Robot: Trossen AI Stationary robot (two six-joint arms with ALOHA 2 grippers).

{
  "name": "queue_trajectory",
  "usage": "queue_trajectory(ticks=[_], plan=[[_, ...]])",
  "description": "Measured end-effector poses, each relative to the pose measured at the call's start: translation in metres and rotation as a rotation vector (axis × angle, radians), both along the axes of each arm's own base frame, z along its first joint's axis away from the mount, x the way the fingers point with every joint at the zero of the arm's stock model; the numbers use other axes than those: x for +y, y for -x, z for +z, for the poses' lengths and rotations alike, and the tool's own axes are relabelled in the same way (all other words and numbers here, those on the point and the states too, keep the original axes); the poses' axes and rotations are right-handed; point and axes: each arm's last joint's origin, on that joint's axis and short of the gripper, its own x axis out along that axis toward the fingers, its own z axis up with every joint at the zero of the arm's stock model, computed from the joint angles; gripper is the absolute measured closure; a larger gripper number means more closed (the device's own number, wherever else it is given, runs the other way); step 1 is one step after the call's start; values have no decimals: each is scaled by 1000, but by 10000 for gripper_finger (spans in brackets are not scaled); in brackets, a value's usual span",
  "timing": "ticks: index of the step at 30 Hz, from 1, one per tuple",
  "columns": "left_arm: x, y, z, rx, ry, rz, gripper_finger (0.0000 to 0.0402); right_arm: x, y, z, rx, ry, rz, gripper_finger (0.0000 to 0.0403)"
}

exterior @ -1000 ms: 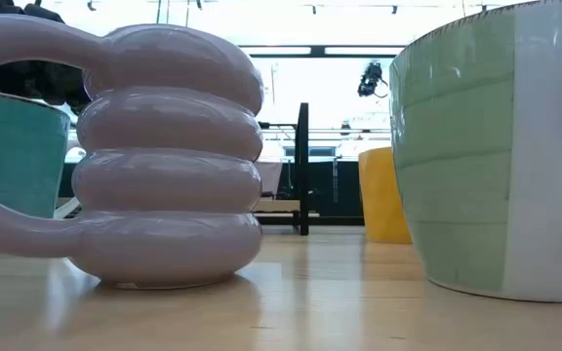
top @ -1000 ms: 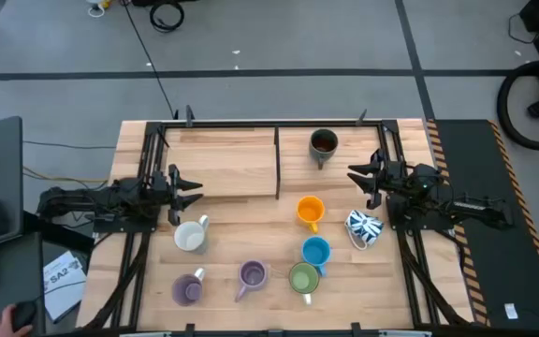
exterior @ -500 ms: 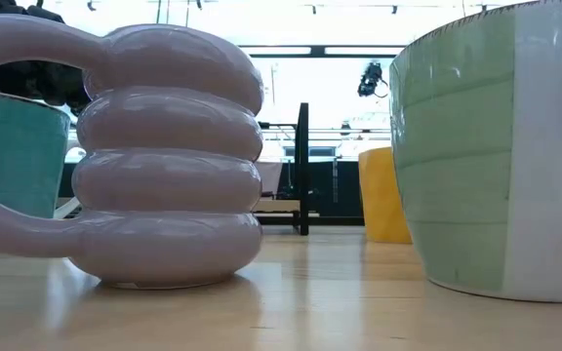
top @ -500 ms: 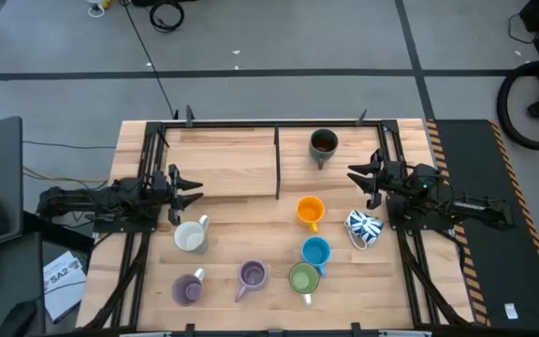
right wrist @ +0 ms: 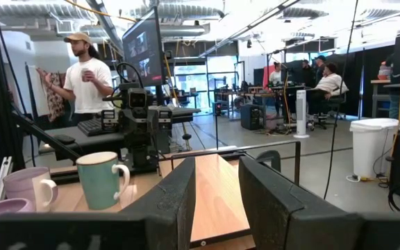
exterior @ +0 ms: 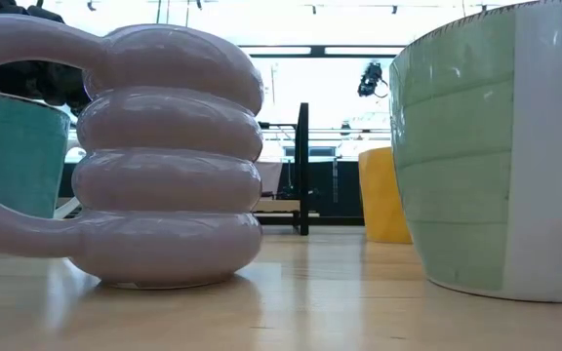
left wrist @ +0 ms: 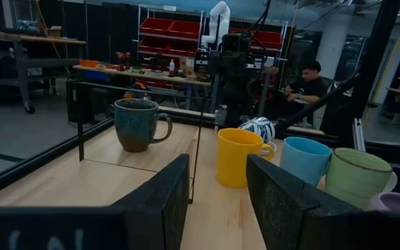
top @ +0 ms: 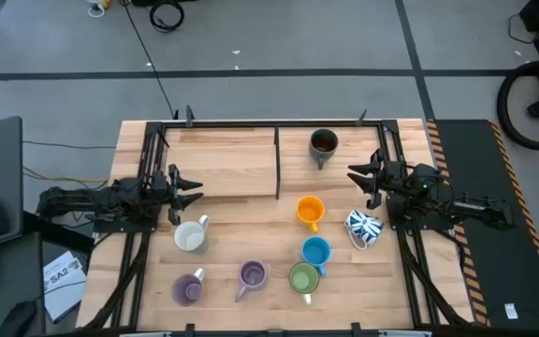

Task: Place coffee mugs

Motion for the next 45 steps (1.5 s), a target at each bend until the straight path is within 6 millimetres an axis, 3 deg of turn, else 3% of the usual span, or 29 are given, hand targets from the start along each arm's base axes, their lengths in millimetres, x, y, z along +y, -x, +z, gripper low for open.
queue_trajectory(ticks=[38, 45], plan=[[0, 0, 0, -3, 0, 0, 251, 0, 0, 0, 0, -1, 0, 286], [0, 0, 0, -3, -1, 0, 251, 0, 0, 0, -19, -78, 17, 286]])
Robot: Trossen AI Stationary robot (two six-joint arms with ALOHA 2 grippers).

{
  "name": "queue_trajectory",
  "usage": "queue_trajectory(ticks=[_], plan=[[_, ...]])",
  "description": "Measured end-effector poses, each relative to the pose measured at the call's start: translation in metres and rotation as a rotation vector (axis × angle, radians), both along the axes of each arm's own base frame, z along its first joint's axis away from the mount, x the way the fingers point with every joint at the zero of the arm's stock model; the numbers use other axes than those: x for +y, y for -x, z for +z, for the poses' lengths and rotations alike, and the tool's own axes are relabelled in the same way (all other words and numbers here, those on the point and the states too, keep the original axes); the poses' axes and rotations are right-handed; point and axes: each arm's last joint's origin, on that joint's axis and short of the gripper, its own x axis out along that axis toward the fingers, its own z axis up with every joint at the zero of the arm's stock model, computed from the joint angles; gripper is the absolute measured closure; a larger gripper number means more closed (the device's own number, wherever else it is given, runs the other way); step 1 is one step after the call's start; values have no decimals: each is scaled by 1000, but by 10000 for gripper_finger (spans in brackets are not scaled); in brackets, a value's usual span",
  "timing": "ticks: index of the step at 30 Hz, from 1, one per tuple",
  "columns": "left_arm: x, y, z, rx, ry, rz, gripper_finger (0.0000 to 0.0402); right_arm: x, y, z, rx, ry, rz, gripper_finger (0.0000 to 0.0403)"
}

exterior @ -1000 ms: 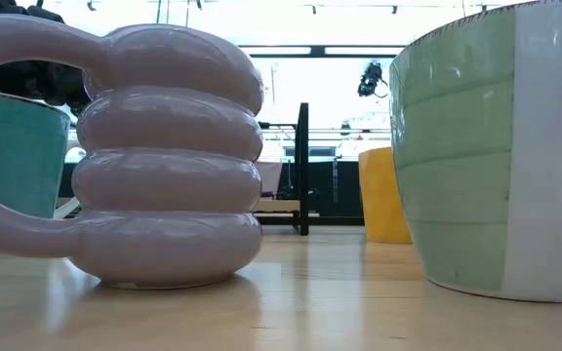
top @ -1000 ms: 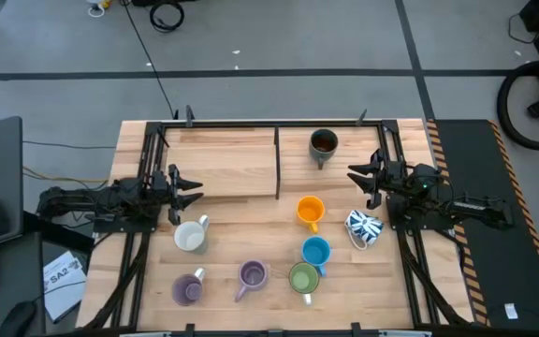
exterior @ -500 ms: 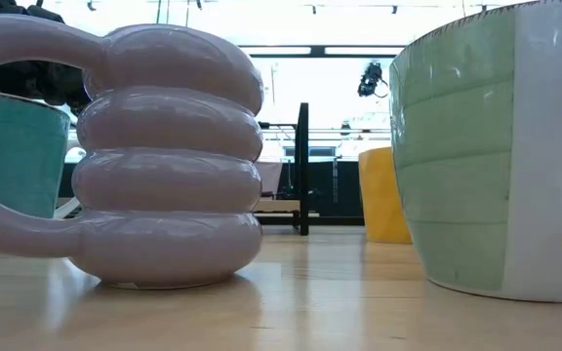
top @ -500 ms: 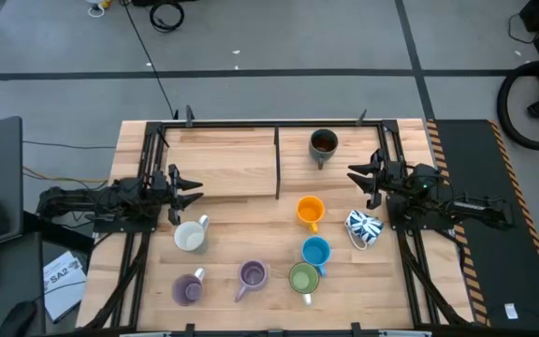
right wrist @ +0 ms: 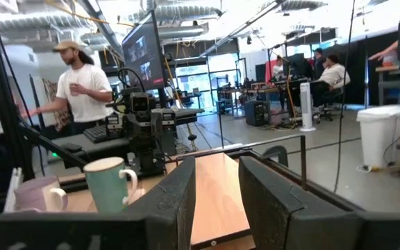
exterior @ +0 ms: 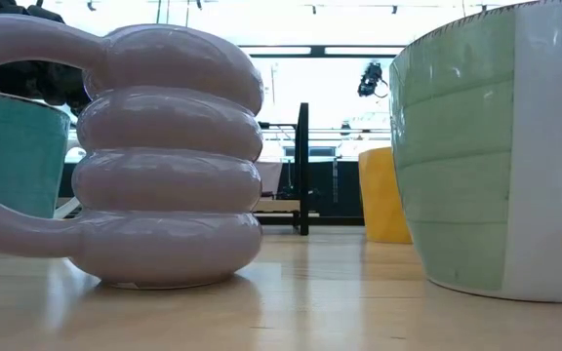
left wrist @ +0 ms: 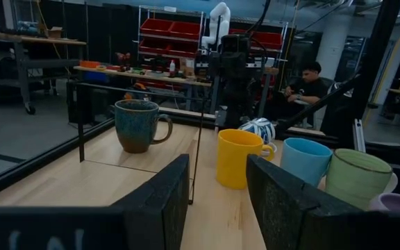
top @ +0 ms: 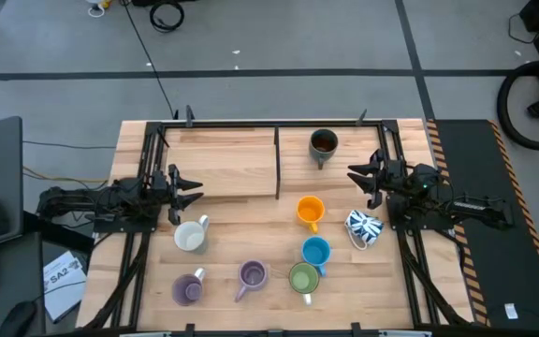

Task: Place coffee mugs
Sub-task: Put the dark blue mug on the shelf

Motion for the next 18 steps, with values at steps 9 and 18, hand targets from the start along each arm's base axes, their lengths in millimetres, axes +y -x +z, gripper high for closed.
queue_trajectory(ticks=[9, 18], plan=[[0, 0, 0, 0, 0, 0, 251, 0, 1, 6, -66, -24, 10, 286], [0, 0, 0, 0, 0, 0, 251, 2, 8, 23, -280, -95, 52, 285]])
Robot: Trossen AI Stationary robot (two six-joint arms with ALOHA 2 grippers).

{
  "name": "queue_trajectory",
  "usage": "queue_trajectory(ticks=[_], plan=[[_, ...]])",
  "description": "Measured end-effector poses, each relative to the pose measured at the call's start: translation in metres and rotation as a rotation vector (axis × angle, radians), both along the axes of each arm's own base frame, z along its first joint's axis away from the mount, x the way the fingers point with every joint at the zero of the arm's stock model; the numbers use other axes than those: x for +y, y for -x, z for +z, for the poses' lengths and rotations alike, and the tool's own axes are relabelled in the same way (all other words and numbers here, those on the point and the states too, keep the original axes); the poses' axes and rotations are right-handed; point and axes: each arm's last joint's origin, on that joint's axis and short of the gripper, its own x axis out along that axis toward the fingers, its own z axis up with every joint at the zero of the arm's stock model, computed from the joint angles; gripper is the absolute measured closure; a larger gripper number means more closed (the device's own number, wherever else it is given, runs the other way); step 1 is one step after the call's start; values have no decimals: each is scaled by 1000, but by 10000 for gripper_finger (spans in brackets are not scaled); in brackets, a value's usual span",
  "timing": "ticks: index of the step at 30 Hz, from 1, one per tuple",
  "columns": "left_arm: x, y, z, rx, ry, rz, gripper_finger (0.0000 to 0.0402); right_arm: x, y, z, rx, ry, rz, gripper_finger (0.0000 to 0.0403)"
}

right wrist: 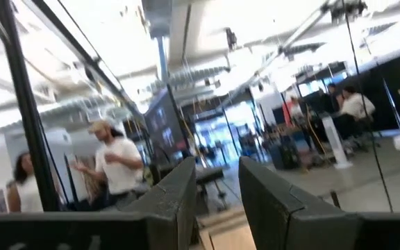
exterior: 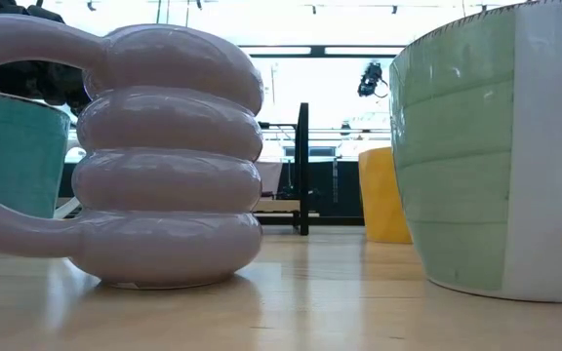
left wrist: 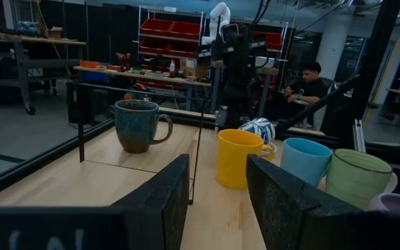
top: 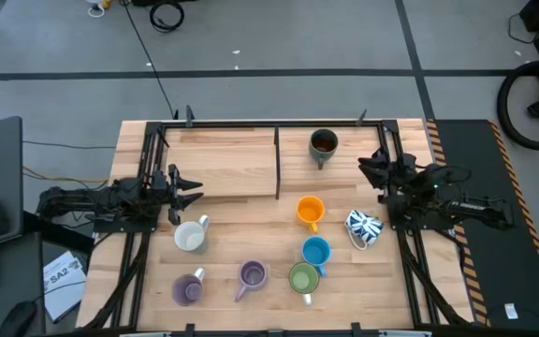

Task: Place coffee mugs
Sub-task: Put the dark blue mug on the shelf

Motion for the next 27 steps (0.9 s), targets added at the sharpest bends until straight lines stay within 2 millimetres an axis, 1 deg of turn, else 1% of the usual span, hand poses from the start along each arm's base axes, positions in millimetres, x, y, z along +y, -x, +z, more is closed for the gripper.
queue_trajectory(ticks=[3, 10, 13, 15, 19, 23, 27], plan=[[0, 0, 0, 0, 0, 0, 251, 1, 3, 9, -26, 4, -2, 276], [0, 0, 0, 0, 1, 0, 251, 3, 14, 40, -112, 25, -4, 223], [0, 0, 0, 0, 1, 0, 251, 4, 16, 52, -111, 31, -9, 205], [0, 0, 0, 0, 1, 0, 251, 3, 15, 60, -64, 17, -16, 198], [0, 0, 0, -1, 1, 0, 251, -1, 8, 71, 115, -54, -88, 195], [0, 0, 0, -1, 1, 0, 251, -6, -3, 80, 307, -115, -162, 195], [0, 0, 0, 0, 1, 0, 251, -10, -16, 83, 473, -189, -208, 195]])
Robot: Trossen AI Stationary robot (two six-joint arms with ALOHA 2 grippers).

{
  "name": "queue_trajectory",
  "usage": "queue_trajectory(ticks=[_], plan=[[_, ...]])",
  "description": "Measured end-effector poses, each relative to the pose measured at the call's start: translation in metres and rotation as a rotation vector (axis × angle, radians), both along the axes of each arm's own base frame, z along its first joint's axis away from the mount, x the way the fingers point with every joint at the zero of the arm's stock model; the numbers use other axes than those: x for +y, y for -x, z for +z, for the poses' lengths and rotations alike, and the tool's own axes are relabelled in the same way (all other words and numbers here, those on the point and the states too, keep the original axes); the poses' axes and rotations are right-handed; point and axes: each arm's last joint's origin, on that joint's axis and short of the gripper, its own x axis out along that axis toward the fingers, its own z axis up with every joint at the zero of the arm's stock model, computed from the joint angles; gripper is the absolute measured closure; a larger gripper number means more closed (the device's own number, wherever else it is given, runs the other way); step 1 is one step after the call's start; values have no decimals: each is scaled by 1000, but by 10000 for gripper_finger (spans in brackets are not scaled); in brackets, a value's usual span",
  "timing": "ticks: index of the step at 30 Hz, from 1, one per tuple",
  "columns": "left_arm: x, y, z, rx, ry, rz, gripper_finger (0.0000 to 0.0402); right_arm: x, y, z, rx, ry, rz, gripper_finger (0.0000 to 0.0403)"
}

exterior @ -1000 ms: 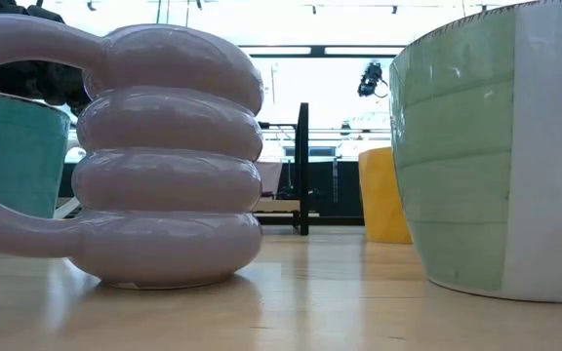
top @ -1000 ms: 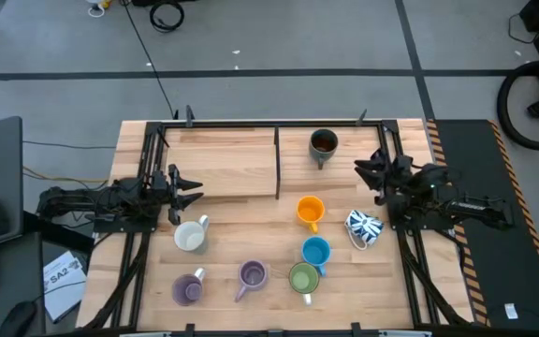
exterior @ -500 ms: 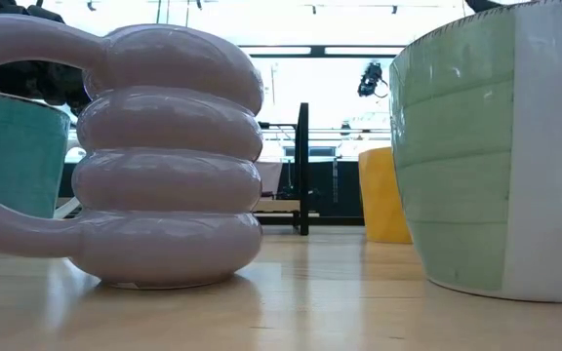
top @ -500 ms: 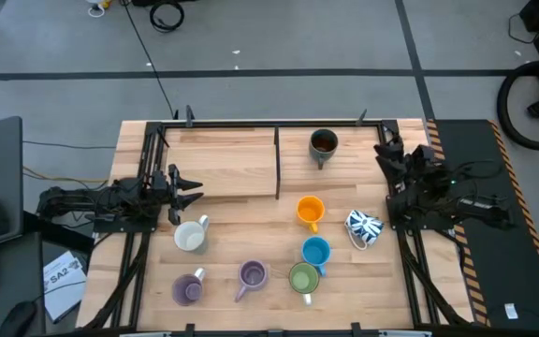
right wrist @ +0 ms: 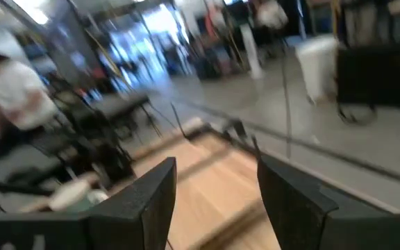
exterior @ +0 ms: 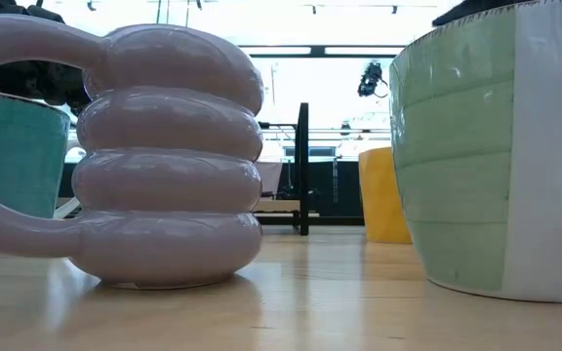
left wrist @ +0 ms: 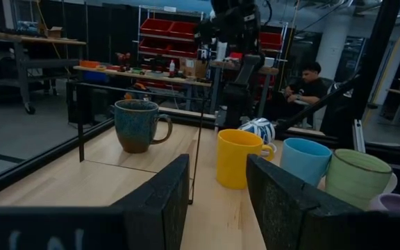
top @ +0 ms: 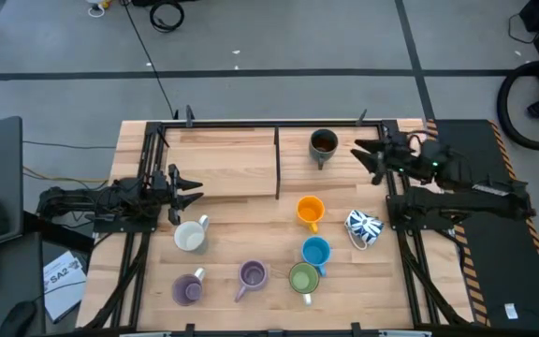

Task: Place coffee mugs
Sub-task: Put the dark blue mug on the shelf

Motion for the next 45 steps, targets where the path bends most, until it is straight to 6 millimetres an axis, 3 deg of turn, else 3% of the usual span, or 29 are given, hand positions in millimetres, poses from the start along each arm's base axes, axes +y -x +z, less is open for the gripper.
queue_trajectory(ticks=[7, 26, 32, 45], plan=[[0, 0, 0, 0, 0, 0, 251, -8, -25, -5, 180, -100, -77, 194], [0, 0, 0, 0, 0, 0, 251, -42, -92, -8, 359, -241, -201, 195], [0, 0, 0, 0, 0, 0, 251, -49, -101, -15, 449, -172, -193, 195], [0, 0, 0, 0, 0, 0, 251, -60, -108, -45, 504, -472, -345, 195]])
